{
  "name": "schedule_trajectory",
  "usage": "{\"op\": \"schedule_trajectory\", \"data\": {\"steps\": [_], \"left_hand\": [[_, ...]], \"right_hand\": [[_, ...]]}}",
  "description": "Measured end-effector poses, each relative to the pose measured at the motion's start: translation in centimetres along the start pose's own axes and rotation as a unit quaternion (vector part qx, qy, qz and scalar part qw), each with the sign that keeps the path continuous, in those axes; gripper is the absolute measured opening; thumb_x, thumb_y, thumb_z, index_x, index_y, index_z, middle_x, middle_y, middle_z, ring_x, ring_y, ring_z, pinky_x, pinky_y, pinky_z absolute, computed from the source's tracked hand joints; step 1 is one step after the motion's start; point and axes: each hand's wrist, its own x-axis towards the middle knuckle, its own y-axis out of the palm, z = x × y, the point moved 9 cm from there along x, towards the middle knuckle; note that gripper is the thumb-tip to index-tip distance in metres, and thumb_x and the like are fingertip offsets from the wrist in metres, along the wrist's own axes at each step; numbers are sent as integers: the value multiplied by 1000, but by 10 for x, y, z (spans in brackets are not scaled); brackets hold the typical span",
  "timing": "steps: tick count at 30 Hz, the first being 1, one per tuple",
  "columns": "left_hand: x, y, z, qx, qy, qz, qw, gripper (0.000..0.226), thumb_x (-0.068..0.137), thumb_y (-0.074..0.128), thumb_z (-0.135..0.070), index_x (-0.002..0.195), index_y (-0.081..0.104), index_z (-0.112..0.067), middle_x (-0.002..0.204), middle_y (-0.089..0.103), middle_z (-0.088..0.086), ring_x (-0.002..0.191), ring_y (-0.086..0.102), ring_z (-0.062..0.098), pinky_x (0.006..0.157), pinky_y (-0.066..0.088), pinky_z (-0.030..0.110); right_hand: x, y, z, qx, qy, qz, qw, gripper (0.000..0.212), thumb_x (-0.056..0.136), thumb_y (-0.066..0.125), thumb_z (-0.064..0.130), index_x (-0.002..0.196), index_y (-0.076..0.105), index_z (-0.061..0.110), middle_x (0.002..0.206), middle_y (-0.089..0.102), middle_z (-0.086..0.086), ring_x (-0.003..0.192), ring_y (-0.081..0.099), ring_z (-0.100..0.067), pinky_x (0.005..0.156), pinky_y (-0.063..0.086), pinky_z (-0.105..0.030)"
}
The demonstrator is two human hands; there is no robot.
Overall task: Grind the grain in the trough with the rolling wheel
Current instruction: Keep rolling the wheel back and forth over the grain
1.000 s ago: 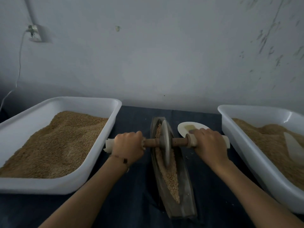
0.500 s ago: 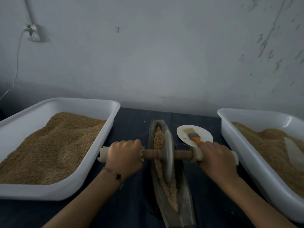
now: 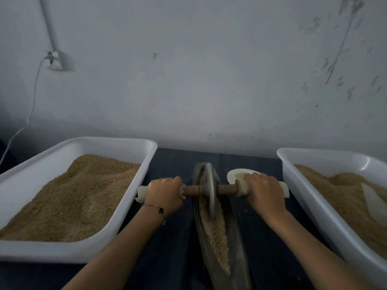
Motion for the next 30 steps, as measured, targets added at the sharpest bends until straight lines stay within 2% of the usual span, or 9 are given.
{"op": "schedule_trajectory", "data": {"steps": [5, 8, 11, 14, 16, 18, 20, 25, 30], "left_hand": [[-49, -32, -27, 18, 79, -36, 996, 26, 81, 59, -38, 81, 37, -25, 80, 56, -8, 69, 54, 12, 62, 32, 25], [-78, -55, -44, 13, 133, -94, 986, 41, 44, 84, -32, 63, 49, -22, 54, 51, -8, 44, 48, 10, 45, 33, 24], [-83, -57, -46, 0, 140, -111, 984, 43, 33, 84, -25, 56, 48, -21, 47, 46, -6, 37, 43, 11, 41, 29, 23], [-61, -44, -40, 12, 114, -72, 991, 36, 55, 78, -33, 66, 45, -24, 56, 47, -8, 46, 44, 9, 49, 32, 23], [-41, -28, -29, 33, 76, -49, 995, 23, 79, 58, -38, 77, 39, -26, 70, 45, -11, 60, 42, 10, 60, 32, 25], [-25, -17, -21, 38, 40, -46, 997, 18, 85, 50, -38, 79, 38, -26, 73, 46, -10, 63, 43, 10, 62, 33, 26], [-8, -8, -14, 35, 12, -38, 999, 17, 85, 50, -38, 80, 39, -25, 75, 51, -8, 65, 47, 12, 62, 35, 26], [20, 0, 2, 21, -23, 37, 999, 14, 88, 52, -36, 92, 53, -22, 78, 51, -6, 69, 49, 12, 64, 40, 27], [3, -2, -14, 22, 11, 35, 999, 15, 90, 51, -36, 87, 45, -23, 78, 50, -7, 67, 47, 11, 64, 39, 25]], "right_hand": [[-56, -17, -8, 27, 6, -3, 1000, 35, 49, 85, 3, 64, 57, 16, 58, 54, 1, 50, 52, -22, 44, 34, -32], [-84, -21, -15, 35, 23, 25, 999, 42, 49, 88, 6, 58, 50, 24, 52, 46, 8, 44, 44, -14, 40, 33, -29], [-91, -23, -16, 33, 13, 43, 998, 45, 47, 90, 10, 56, 49, 28, 49, 43, 10, 41, 41, -11, 39, 30, -26], [-78, -14, -16, 41, 17, 54, 998, 42, 51, 87, 7, 57, 50, 26, 51, 46, 9, 42, 43, -13, 39, 31, -27], [-61, 1, -20, 38, 33, 63, 997, 30, 63, 81, 12, 64, 53, 24, 58, 54, 7, 50, 51, -15, 43, 34, -28], [-42, 23, -27, 31, 52, 101, 993, 10, 79, 65, 22, 84, 57, 27, 77, 64, 6, 68, 60, -15, 55, 41, -29], [-22, 39, -29, 42, 60, 125, 989, 17, 85, 53, 25, 101, 57, 32, 90, 66, 7, 81, 61, -14, 63, 44, -29], [19, 43, -27, -11, 62, 142, 988, 9, 85, 49, 25, 86, 57, 27, 84, 65, 6, 69, 53, -16, 58, 33, -29], [7, 38, -5, 8, -7, 143, 990, 13, 79, 58, 19, 83, 48, 27, 90, 62, 5, 81, 58, -18, 60, 30, -29]]}}
